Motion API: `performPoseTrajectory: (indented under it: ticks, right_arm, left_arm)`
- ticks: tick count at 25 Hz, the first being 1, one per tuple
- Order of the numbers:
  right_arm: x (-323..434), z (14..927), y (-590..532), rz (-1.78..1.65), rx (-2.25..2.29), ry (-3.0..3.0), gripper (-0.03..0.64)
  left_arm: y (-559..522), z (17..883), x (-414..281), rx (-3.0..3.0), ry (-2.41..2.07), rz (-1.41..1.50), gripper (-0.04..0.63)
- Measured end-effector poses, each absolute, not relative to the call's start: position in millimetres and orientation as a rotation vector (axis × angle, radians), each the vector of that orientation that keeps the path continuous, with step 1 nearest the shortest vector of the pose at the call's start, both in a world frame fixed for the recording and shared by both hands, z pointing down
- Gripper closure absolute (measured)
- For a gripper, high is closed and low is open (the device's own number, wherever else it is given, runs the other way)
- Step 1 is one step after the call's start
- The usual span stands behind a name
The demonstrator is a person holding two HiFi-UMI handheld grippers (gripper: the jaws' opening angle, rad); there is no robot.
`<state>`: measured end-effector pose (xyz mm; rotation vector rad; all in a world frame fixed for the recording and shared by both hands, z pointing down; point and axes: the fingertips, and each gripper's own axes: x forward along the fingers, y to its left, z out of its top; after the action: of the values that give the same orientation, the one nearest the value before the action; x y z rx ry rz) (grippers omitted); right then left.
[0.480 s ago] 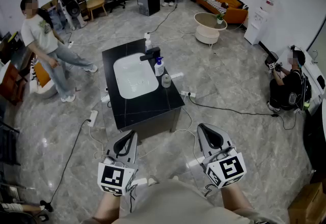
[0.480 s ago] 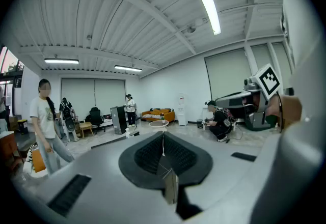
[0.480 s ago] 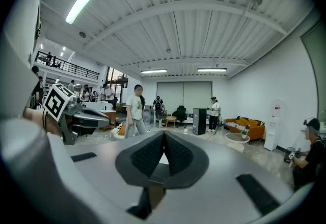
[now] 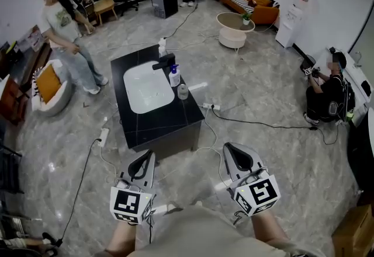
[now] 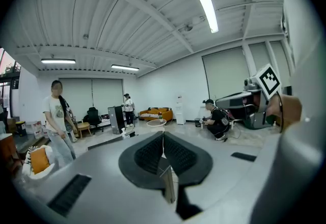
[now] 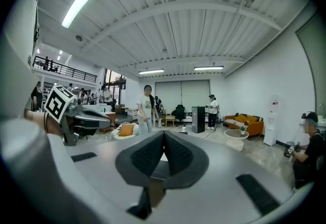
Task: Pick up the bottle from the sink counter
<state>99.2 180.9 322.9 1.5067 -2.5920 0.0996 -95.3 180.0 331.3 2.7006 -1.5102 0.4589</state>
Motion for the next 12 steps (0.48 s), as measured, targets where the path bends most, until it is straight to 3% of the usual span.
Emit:
performPoseTrajectory:
  ticks: [12]
  right_arm:
    - [133,332,195,0.121,1.485,-2.612,0.620]
  left_arm:
    - [195,331,-57,2.706,-1.525,0.469,0.588]
